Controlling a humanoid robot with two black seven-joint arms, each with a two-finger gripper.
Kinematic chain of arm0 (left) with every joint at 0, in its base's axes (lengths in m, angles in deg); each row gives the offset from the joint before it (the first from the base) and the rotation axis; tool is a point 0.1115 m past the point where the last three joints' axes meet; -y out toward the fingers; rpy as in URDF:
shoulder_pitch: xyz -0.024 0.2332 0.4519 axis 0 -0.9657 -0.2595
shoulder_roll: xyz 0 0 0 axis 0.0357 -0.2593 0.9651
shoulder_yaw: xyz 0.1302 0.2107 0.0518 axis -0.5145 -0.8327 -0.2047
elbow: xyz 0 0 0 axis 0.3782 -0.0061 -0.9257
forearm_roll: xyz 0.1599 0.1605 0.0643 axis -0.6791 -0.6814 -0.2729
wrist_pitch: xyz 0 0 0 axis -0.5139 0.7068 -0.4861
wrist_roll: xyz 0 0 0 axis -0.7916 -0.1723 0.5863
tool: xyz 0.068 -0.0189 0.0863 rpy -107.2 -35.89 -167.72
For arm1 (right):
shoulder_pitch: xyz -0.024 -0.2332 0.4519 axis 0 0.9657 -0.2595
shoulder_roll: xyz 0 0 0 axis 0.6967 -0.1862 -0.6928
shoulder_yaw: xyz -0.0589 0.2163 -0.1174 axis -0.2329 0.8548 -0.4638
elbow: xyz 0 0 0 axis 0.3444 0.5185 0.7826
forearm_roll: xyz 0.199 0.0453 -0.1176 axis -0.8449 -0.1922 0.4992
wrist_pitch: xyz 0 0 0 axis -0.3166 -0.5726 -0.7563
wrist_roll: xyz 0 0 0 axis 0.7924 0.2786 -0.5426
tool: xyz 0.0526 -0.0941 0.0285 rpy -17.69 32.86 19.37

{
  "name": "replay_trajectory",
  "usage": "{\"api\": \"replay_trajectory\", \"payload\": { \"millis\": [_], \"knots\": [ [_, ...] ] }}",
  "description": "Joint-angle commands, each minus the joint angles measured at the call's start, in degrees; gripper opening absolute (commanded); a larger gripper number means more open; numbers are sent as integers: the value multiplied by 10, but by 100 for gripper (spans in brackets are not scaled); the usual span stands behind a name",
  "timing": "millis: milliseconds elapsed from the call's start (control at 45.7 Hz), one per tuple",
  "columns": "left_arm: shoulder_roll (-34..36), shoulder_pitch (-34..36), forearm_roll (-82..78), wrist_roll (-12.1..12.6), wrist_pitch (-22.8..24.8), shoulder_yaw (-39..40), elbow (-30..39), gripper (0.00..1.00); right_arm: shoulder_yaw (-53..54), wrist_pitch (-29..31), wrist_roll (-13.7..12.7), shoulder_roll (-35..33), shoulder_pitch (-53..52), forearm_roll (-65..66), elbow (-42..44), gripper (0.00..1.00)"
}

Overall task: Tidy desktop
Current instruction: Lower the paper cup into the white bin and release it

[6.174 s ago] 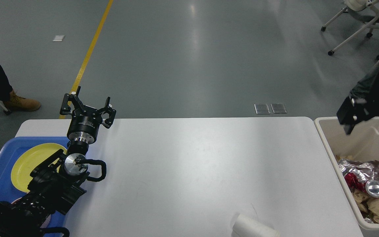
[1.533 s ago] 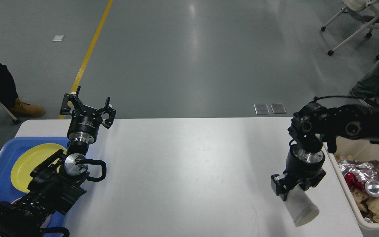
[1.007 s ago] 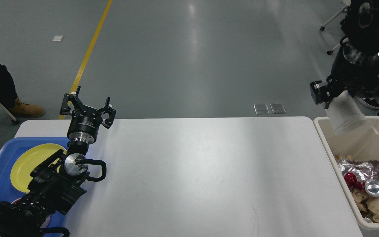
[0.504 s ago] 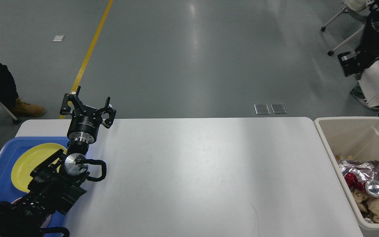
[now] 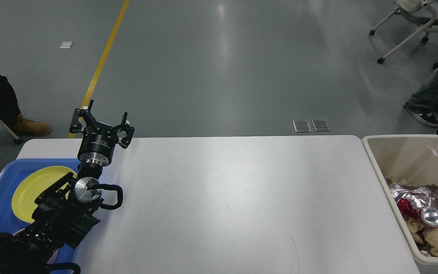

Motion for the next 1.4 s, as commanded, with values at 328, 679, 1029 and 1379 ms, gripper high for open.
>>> {"api": "replay_trajectory", "payload": {
  "millis": [328, 679, 1029, 1379],
  "knots": [
    [0, 0, 0, 0, 0, 1, 0, 96, 12, -284, 0, 5, 285, 1, 113, 0],
    [0, 0, 0, 0, 0, 0, 0, 96, 52, -320, 1, 39, 395, 1, 167, 0],
    [0, 0, 0, 0, 0, 1, 0, 96, 83, -345, 1, 58, 437, 0, 188, 0],
    [0, 0, 0, 0, 0, 1, 0, 96, 104, -403, 3, 55, 440, -1, 190, 57]
  ]
}}
